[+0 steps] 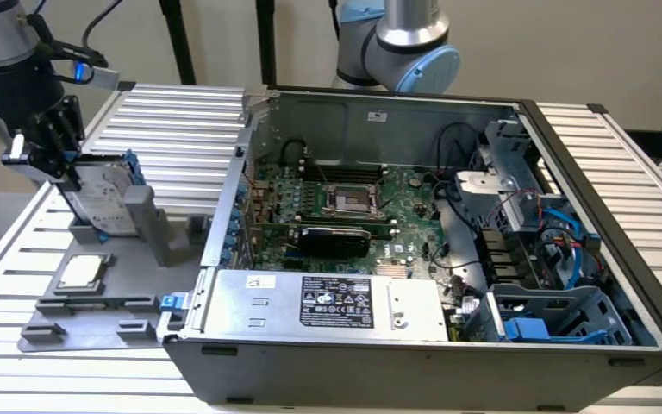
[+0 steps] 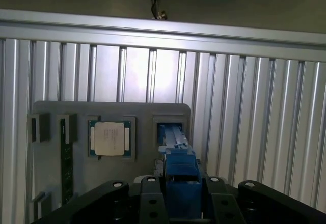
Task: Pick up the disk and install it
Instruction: 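Pick up the disk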
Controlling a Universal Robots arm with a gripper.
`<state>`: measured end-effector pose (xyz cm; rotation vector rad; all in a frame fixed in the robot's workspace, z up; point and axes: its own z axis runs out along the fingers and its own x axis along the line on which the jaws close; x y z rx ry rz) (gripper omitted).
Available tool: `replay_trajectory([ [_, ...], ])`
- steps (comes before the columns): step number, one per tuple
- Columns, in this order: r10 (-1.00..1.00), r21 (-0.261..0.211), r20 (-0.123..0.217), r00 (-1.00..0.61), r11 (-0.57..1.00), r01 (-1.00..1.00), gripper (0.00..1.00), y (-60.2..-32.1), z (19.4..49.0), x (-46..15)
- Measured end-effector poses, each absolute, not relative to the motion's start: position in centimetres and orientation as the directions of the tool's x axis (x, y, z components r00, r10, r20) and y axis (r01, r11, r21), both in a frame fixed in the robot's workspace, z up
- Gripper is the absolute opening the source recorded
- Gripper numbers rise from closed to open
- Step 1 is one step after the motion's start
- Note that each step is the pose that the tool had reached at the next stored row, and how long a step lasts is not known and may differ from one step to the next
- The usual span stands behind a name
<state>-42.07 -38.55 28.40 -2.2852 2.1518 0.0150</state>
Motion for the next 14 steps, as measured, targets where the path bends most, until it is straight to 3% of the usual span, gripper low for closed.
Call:
replay_trajectory([
  [14,-0.998,0.003,-0.015,0.06,-0.06,-0.998,0.33,-38.56,29.36,-42.07],
])
